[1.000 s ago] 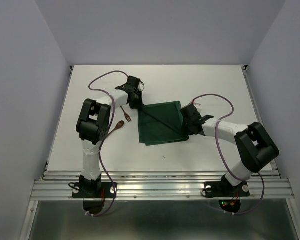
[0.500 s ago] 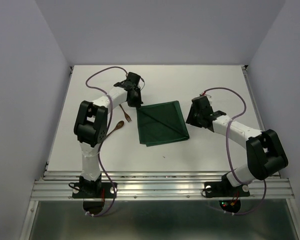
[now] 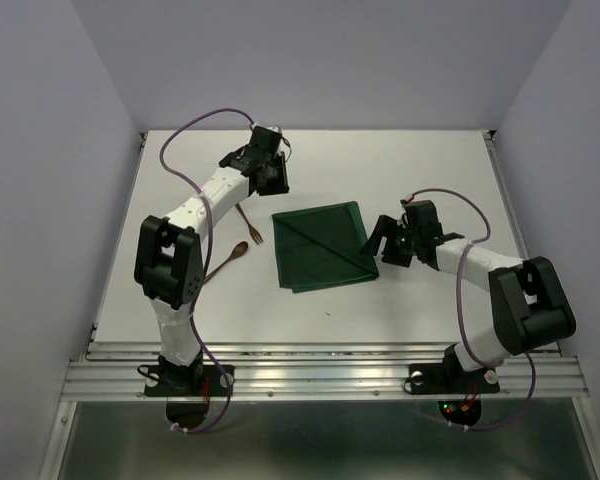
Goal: Fold the napkin into a case and place the utensils inside
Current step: Move the upper triangle-folded napkin to the center of the board.
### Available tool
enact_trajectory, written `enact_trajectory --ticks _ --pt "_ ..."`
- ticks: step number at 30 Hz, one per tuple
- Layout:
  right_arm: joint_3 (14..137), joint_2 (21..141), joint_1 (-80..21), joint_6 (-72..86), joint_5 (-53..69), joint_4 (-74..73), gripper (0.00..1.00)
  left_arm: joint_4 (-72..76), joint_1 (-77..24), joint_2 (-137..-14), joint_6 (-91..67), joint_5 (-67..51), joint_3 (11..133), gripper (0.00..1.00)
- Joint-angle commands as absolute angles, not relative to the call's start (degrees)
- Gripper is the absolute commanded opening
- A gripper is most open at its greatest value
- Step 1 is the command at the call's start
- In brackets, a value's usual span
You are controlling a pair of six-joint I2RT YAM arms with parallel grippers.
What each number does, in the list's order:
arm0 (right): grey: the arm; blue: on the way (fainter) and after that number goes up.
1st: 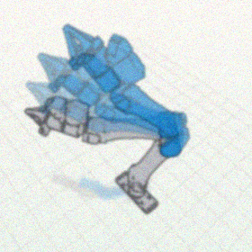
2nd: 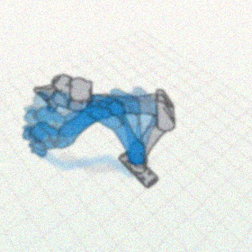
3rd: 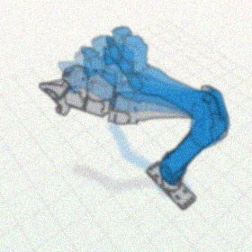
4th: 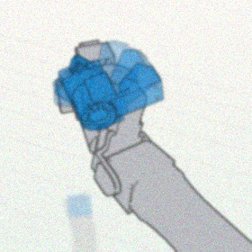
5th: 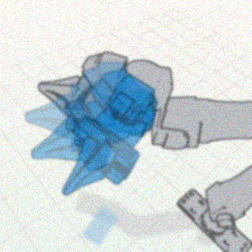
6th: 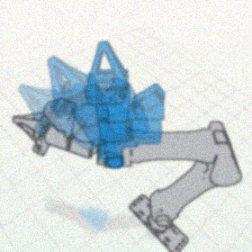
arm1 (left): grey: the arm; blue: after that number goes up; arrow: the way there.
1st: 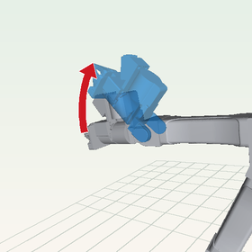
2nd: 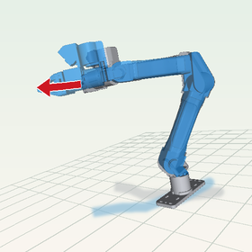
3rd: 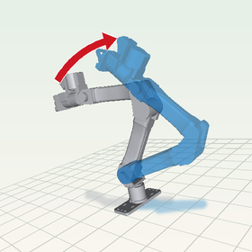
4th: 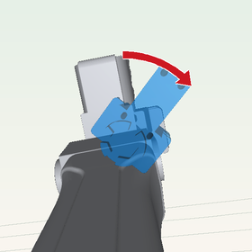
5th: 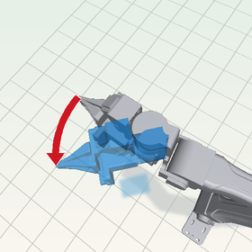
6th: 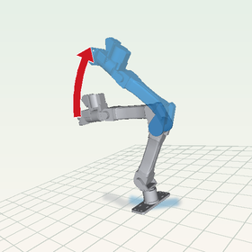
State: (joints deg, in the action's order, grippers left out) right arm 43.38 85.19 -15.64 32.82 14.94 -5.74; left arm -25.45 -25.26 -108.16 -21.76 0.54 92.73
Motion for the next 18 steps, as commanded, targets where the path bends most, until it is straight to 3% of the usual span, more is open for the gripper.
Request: enact_trajectory --ticks 1,7,18 --pt "39.1 86.6 -15.7 33.0 22.7 1.5 0.78 -27.1 -26.1 -106.1 -20.8 0.7 95.4 0.38" --pt "34.0 86.2 -15.7 35.1 27.1 6.5 0.78 -27.5 -26.9 -107.4 -20.6 0.3 96.3 0.38" --pt "28.7 83.1 -19.7 39.9 23.5 9.2 0.77 -28.7 -30.4 -111.5 -20.7 -2.0 100.3 0.38"
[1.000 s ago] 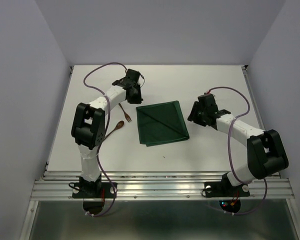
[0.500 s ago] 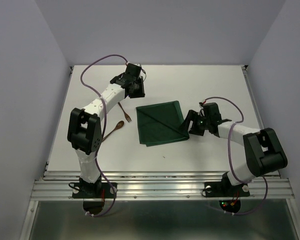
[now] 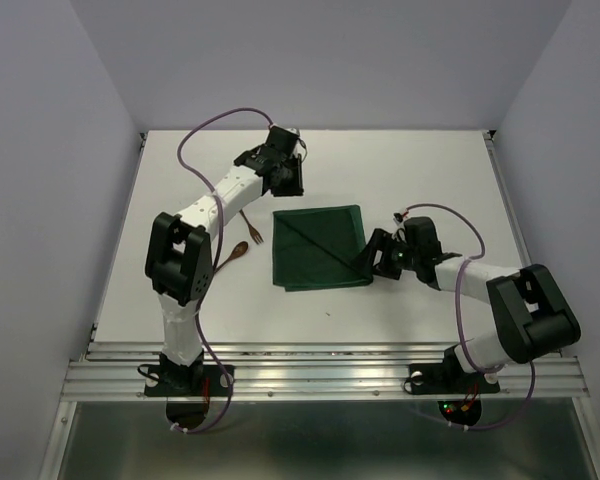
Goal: Fold the napkin into a case and place the utensils inside
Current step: Move the upper triangle-folded napkin to the center of the board.
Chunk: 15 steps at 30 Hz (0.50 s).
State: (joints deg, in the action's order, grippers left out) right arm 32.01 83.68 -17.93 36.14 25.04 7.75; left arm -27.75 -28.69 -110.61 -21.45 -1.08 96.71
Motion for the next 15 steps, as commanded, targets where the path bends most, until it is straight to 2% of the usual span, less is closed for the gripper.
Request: enact_trajectory --ticks 1,9,15 --pt "27.4 83.1 -19.7 40.7 23.5 10.1 0.77 -28.7 -30.7 -112.0 -20.7 -2.1 101.0 0.38" --pt "25.0 79.6 -22.9 43.9 22.6 10.0 0.77 -29.8 -33.7 -115.6 -21.4 -3.8 104.8 0.38" --pt "28.5 70.4 -22.9 37.5 11.3 -5.5 0.84 -31.0 -35.9 -118.9 -21.4 -4.8 109.1 0.39"
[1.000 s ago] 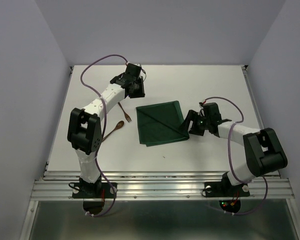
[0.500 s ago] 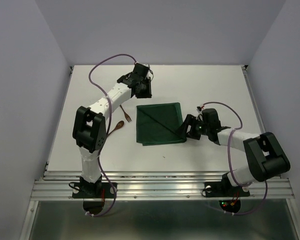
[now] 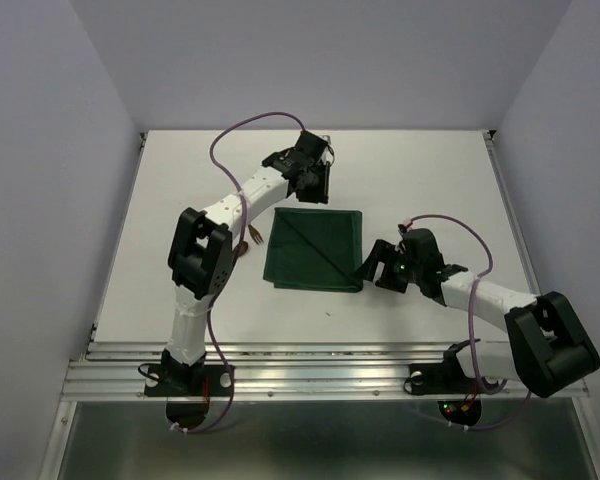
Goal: Fold the napkin into a case and place the utensils inside
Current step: Move the upper triangle-folded napkin to the center of the board, then pick up the upper triangle-folded napkin from the center of the board.
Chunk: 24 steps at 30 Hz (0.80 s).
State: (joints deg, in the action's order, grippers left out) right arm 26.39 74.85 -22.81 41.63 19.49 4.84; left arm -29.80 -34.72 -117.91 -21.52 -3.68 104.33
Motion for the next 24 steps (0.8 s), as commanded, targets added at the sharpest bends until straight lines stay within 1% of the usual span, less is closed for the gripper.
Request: enact_trajectory --ticks 1,6,8,11,12,13,15,20,24 --pt "29.8 69.6 -22.9 36.2 9.4 -8.3 0.85 -31.4 -36.2 -119.4 -21.3 -5.5 109.7 0.39" --pt "34.8 67.3 -22.4 31.6 4.8 -14.5 0.88 -32.3 -37.8 -123.8 -21.0 -8.2 115.0 0.4" --pt "37.5 67.2 -22.4 29.4 2.7 -16.1 0.9 -33.0 -38.2 -125.8 -21.0 -9.0 117.6 0.45" --pt "39.6 66.2 -22.4 27.7 0.3 -17.0 0.92 -33.7 -39.2 -127.6 -21.5 -10.0 121.4 0.47" --pt "40.7 65.5 -22.4 27.5 -1.9 -17.2 0.93 -34.3 -39.6 -129.0 -22.1 -10.3 123.6 0.5" --pt "41.1 65.5 -22.4 27.5 -1.9 -17.2 0.93 -34.3 -39.6 -129.7 -22.1 -10.3 123.6 0.5" --pt "41.7 64.7 -22.4 28.3 -2.9 -17.7 0.94 -34.5 -40.3 -132.1 -23.0 -9.9 126.7 0.53" --pt "41.5 61.5 -22.4 32.2 -7.5 -18.6 0.94 -35.6 -42.4 -137.8 -23.6 -6.2 133.4 0.53" --pt "40.8 59.2 -22.4 35.2 -12.8 -20.7 0.95 -36.2 -43.5 -140.1 -23.8 -2.5 134.5 0.53"
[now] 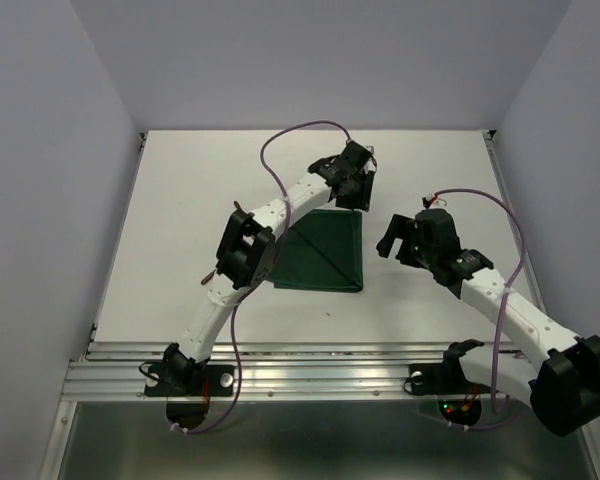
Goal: Fold the napkin into a case and place the utensils inside
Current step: Pick up the upper triangle-folded napkin from the center of the board.
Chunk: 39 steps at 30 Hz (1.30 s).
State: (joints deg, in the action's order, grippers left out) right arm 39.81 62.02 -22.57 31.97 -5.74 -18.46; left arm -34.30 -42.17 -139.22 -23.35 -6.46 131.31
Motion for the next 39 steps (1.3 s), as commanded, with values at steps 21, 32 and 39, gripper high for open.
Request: enact_trajectory --ticks 21,32,39 --pt "38.5 56.5 -21.9 39.0 -14.1 -21.1 0.96 -37.7 -50.7 -143.4 -24.4 17.3 136.3 0.53" --pt "37.6 55.5 -21.9 39.3 -15.0 -21.0 0.96 -37.4 -51.2 -144.7 -25.2 22.0 137.3 0.53" --pt "37.4 55.4 -21.9 39.3 -15.0 -21.1 0.96 -37.4 -51.2 -146.4 -25.4 21.1 138.1 0.57"
